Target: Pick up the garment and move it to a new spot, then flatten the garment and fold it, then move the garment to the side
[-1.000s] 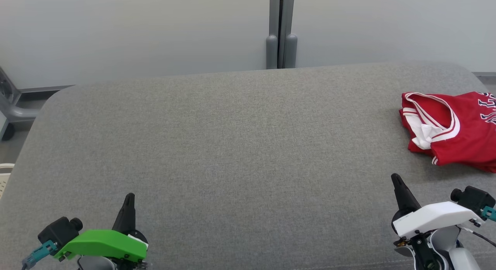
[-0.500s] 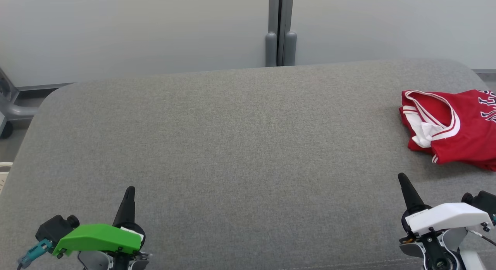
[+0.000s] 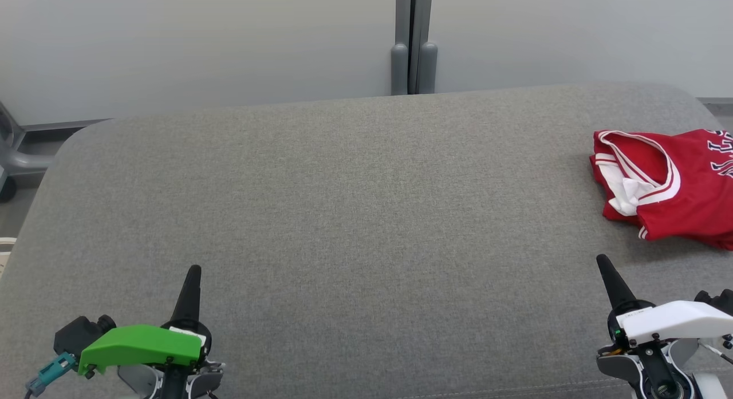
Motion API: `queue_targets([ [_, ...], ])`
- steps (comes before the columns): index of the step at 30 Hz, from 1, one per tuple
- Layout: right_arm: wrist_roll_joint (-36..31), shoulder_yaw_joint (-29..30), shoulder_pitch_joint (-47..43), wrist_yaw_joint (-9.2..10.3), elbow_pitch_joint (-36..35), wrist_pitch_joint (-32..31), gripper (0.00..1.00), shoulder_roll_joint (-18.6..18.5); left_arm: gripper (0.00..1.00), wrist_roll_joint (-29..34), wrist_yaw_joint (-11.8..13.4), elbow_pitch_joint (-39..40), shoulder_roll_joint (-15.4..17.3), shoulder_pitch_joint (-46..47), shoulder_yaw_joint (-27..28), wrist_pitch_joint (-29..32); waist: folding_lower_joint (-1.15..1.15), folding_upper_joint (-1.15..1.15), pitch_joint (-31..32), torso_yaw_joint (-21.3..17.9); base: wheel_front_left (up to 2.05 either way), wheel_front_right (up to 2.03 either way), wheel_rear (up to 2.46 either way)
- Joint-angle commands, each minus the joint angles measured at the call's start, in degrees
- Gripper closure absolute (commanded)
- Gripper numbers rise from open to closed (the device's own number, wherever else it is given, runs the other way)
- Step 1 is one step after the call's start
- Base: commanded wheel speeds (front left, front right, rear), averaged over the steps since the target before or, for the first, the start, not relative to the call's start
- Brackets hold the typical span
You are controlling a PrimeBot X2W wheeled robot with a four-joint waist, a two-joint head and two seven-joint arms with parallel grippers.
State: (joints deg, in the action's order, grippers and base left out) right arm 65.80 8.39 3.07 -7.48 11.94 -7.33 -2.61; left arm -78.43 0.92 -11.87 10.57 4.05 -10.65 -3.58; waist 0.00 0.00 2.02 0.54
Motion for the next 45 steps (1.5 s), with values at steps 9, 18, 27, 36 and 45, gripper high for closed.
queue_targets([
  [9,5.7,1.3,0.9,-0.02,-0.7,-1.1,1.0,-0.3,1.0,-3.4,-2.1,-0.3,-1.5,1.6,2.4,1.1,0.0,0.0,-0.3,-0.1,0.0,0.0,0.0],
  [18,10.4,2.3,0.9,-0.02,-0.7,-1.8,1.0,-0.3,1.0,-6.0,-3.6,-0.7,-2.9,2.0,4.0,1.9,0.0,0.0,-0.6,-0.2,0.0,0.0,0.0],
  [27,14.6,3.2,0.8,-0.02,-0.6,-2.5,1.0,-0.4,1.0,-8.4,-5.0,-1.1,-4.1,2.3,5.5,2.7,0.0,0.0,-1.0,-0.3,0.0,0.0,0.0],
  [36,19.0,4.1,0.8,-0.02,-0.6,-3.3,1.0,-0.4,1.0,-10.8,-6.3,-1.6,-5.4,2.5,7.0,3.5,0.0,0.0,-1.3,-0.4,0.0,0.0,0.0],
  [45,22.7,4.9,0.7,-0.02,-0.5,-3.9,1.0,-0.4,1.0,-13.0,-7.5,-2.0,-6.5,2.8,8.3,4.2,0.0,0.0,-1.7,-0.4,0.0,0.0,0.0],
])
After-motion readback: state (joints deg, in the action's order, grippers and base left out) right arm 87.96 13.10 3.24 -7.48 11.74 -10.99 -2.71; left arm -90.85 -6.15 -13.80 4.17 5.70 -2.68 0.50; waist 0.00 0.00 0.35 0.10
